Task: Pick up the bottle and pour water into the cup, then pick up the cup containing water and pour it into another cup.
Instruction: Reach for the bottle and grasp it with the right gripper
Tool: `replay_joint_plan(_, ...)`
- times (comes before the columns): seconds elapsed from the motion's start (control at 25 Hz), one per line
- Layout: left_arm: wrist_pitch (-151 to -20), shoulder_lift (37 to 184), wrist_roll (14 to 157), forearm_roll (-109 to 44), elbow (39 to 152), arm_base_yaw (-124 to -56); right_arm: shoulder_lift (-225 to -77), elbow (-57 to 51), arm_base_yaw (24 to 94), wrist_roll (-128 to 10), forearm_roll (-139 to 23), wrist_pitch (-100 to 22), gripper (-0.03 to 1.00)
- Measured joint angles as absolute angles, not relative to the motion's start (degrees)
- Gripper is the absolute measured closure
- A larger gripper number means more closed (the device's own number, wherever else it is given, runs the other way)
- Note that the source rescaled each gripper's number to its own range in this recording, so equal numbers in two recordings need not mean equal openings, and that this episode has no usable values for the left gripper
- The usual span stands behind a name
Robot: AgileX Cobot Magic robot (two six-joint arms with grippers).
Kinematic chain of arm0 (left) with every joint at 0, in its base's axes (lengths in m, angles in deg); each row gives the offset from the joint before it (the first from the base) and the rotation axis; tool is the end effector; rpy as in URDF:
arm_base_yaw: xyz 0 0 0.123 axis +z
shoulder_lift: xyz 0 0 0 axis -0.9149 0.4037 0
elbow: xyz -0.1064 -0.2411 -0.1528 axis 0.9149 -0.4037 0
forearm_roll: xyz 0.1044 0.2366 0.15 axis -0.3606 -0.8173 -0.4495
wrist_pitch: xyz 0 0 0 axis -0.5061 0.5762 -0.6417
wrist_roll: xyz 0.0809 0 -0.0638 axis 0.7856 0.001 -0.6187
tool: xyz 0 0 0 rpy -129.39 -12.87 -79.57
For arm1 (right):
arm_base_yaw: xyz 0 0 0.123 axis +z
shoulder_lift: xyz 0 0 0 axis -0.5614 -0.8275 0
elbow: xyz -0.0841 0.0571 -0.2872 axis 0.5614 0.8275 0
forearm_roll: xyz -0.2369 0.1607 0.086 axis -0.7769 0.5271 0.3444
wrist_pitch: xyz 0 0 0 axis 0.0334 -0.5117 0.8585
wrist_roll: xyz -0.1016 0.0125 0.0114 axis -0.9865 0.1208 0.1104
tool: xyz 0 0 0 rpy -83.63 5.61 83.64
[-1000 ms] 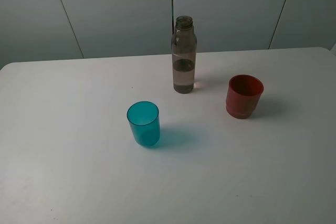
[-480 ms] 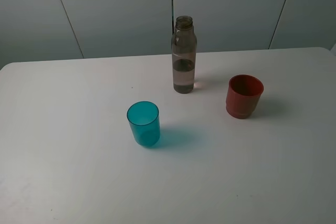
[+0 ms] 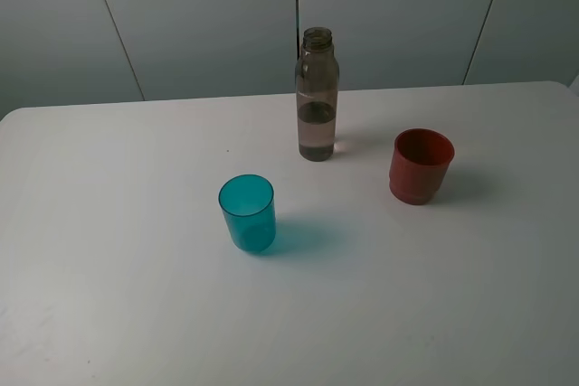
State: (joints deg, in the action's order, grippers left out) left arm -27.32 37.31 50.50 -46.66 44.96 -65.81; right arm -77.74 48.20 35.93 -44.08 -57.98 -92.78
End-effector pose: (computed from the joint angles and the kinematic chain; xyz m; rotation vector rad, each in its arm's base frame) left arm 0.0250 0.0014 0.2959 -0.0293 2.0589 0.0066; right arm 0.0244 0.0138 0.2933 -0.1901 2.0632 0.1025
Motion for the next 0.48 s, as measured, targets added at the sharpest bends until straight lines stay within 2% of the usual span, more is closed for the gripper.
replay_joint_plan(0.48, -27.32, 37.31, 50.4, -46.66, 44.96, -65.81, -77.74, 48.2, 35.93, -44.08, -57.87, -92.78, -0.03)
